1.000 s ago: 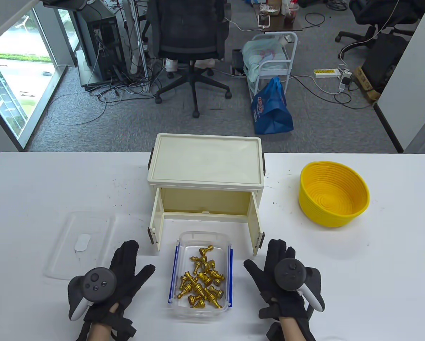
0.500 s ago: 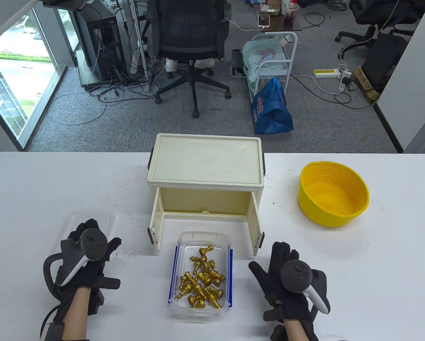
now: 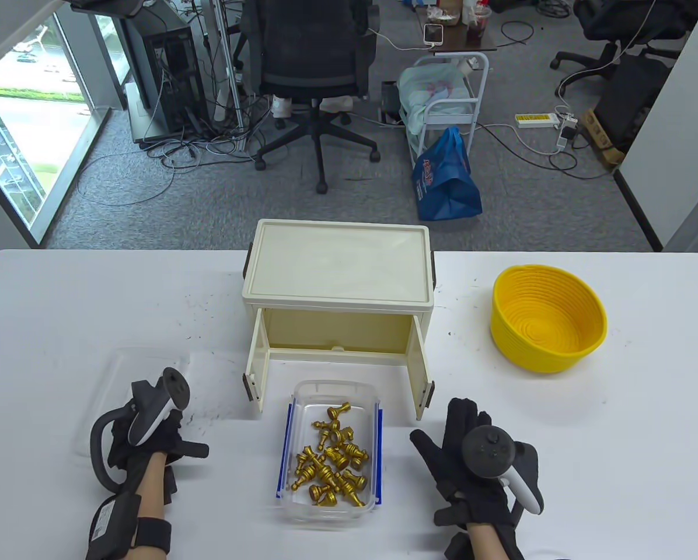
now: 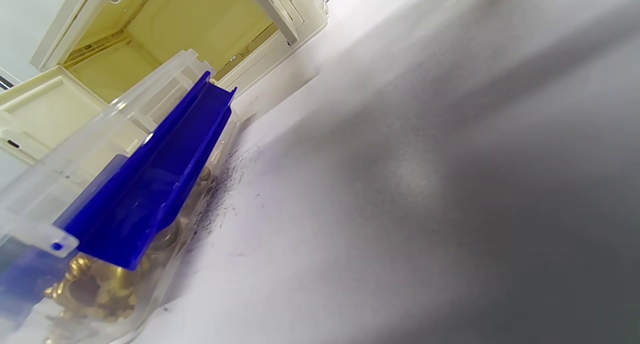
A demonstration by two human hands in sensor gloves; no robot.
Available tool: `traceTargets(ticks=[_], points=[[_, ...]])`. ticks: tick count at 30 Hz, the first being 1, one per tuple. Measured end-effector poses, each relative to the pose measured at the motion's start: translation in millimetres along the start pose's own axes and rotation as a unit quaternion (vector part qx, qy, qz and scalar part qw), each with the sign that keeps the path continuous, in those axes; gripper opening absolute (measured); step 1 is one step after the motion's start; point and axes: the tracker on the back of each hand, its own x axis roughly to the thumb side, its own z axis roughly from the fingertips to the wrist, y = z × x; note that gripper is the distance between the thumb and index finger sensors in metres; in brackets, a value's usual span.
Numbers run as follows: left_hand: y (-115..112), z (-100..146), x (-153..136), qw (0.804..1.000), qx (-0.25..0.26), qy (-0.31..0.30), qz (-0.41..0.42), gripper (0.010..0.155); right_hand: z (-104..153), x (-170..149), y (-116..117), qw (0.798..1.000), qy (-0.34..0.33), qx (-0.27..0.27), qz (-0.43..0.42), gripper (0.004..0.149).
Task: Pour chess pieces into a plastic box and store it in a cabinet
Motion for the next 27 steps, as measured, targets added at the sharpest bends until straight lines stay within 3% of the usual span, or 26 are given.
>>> traceTargets(ticks=[5, 7, 10, 15, 19, 24, 27], points=[[-3, 12, 19, 0.993, 0.071, 0.007, -0.09, 0.037, 1, -1, -2, 1.0, 0.001, -0.002, -0.007, 0.088], [0, 19, 20, 0.99, 0.102, 0.01, -0.093, 0.036, 1, -2, -2, 1.0, 0.003, -0.005, -0.009, 0.086], [16, 27, 12, 0.991, 0.105, 0.008, -0.079, 0.035, 1, -3, -4, 1.0, -0.001, -0.009, -0.017, 0.086], [47, 40, -11, 0.998, 0.051, 0.026, 0.014, 0.037, 6, -6, -10, 0.998, -0.008, -0.046, -0.05, 0.084], [74, 60, -28, 0.993, 0.075, 0.008, 0.094, 0.037, 7, -9, -12, 0.996, -0.02, -0.048, -0.068, 0.084], [118, 94, -43, 0.968, 0.13, -0.044, 0.21, 0.037, 7, -8, -12, 0.996, -0.029, -0.039, -0.069, 0.083], [148, 117, -47, 0.943, 0.151, -0.092, 0.283, 0.037, 7, -9, -12, 0.996, -0.032, -0.04, -0.068, 0.083]])
